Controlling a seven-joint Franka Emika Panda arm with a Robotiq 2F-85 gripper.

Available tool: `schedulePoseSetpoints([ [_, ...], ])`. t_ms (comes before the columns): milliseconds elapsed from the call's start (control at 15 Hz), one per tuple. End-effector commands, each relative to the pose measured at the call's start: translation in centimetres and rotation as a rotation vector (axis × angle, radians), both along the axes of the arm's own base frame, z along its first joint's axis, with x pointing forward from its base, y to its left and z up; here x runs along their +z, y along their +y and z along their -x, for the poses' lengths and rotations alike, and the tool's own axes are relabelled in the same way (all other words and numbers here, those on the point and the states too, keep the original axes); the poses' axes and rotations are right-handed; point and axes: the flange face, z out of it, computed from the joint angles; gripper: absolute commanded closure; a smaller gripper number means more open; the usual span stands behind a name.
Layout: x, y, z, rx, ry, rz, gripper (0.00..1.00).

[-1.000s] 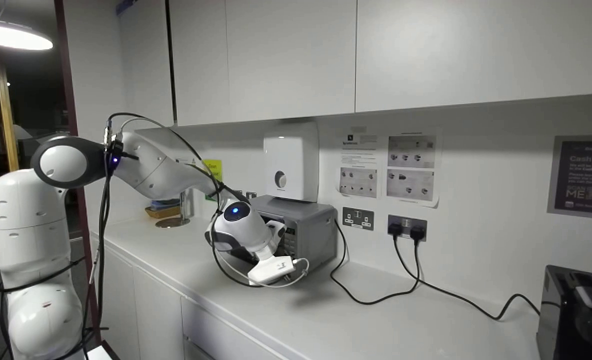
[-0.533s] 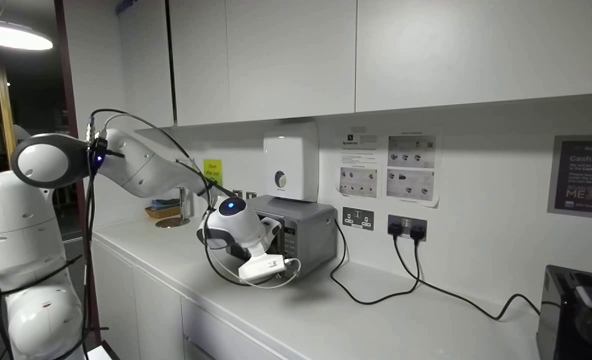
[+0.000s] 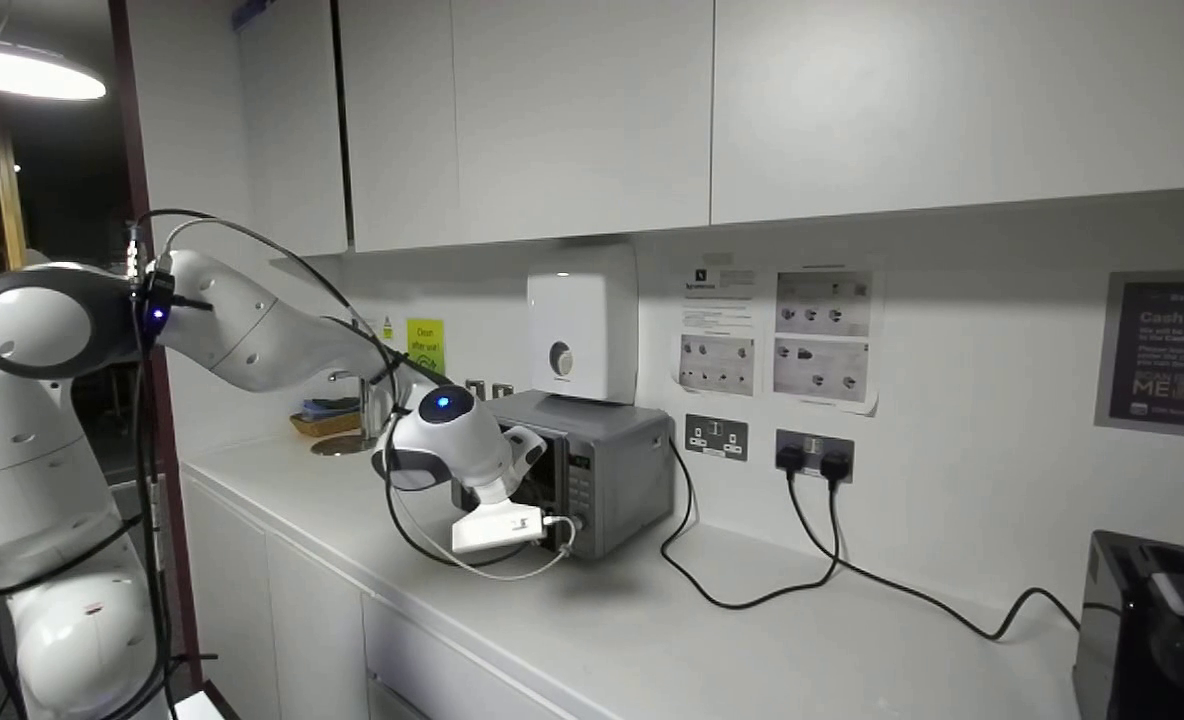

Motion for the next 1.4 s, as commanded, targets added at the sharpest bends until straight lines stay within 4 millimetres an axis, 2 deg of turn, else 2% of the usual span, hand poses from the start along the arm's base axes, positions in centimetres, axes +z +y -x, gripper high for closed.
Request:
schedulePoseSetpoints([
  [0, 1.2, 1.6, 1.5, -0.012, -0.020, -0.048, 1.00],
  [867, 4.4, 6.0, 1.8, -0.064, -0.076, -0.144, 1.00],
  [1333, 4.7, 6.1, 1.7, -0.071, -0.101, -0.195, 1.00],
])
